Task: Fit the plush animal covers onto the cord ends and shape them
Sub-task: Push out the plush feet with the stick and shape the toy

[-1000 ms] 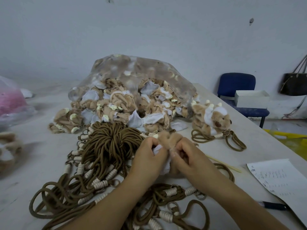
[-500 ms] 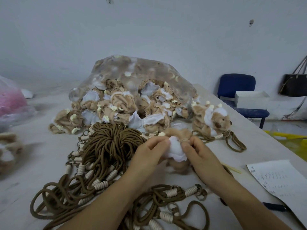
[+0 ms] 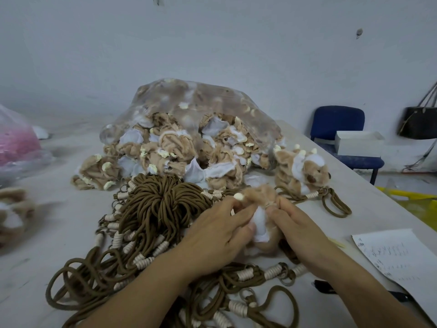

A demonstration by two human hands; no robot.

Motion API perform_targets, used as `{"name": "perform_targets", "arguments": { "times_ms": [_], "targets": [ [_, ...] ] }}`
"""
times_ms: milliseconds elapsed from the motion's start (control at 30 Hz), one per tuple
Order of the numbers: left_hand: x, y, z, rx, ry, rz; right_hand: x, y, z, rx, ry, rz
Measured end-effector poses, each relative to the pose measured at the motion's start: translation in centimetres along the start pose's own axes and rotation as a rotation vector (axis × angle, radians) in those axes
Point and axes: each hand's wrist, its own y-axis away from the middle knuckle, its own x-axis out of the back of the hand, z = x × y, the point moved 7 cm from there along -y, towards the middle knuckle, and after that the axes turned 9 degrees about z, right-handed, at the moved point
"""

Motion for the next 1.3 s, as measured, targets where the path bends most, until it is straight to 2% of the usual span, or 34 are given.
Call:
{"name": "perform_targets", "arguments": {
  "times_ms": [167, 267, 333, 400, 467, 600, 700, 800, 1033, 1133, 1233, 1300],
  "targets": [
    [0.1, 0.1, 0.3, 0.004, -0.376, 0.053, -0.2, -0.1, -0.1, 0.003, 0.028, -0.036],
    [1.5, -0.4, 1.2, -0.012, -0.418, 0.231, -0.7, 0.1, -0.4, 0.014, 0.048, -0.056],
    [2.5, -0.5, 1.6, -0.064, -0.371, 0.37, -1.0, 0.2, -0.5, 0.021, 0.067, -0.072],
    [2.7, -0.5, 1.2, -0.05, -0.266, 0.389, -1.5, 0.4, -0.4, 0.023, 0.093, -0.11],
    [2.5, -0.5, -0.1, 0.045, -0.07, 0.348, -1.9, 0.6, -0.6, 0.05, 0.121, -0.148],
    [0.7, -0.3, -1.4, 0.235, 0.349, 0.146, -1.6, 0.5, -0.3, 0.036, 0.119, -0.157],
    [0.0, 0.0, -1.6, 0.359, 0.529, 0.065, -1.1, 0.2, -0.2, 0.08, 0.15, -0.123],
    [-0.2, -0.1, -1.3, 0.383, 0.526, 0.057, -1.1, 0.0, -0.2, 0.134, 0.19, -0.087],
    [0.6, 0.5, -3.2, 0.521, 0.375, 0.29, -3.8, 0.6, -0.7, 0.32, 0.283, -0.121],
    [0.8, 0.2, -2.6, 0.435, 0.404, 0.268, -3.1, 0.0, -0.4, 0.246, 0.215, -0.046],
    [0.8, -0.3, -1.3, 0.292, 0.487, 0.206, -0.7, -0.7, 0.4, 0.095, 0.043, 0.088],
    [0.5, -0.3, -1.2, 0.248, 0.456, 0.161, 0.1, -0.7, 0.8, 0.04, -0.056, 0.112]
  ]
}}
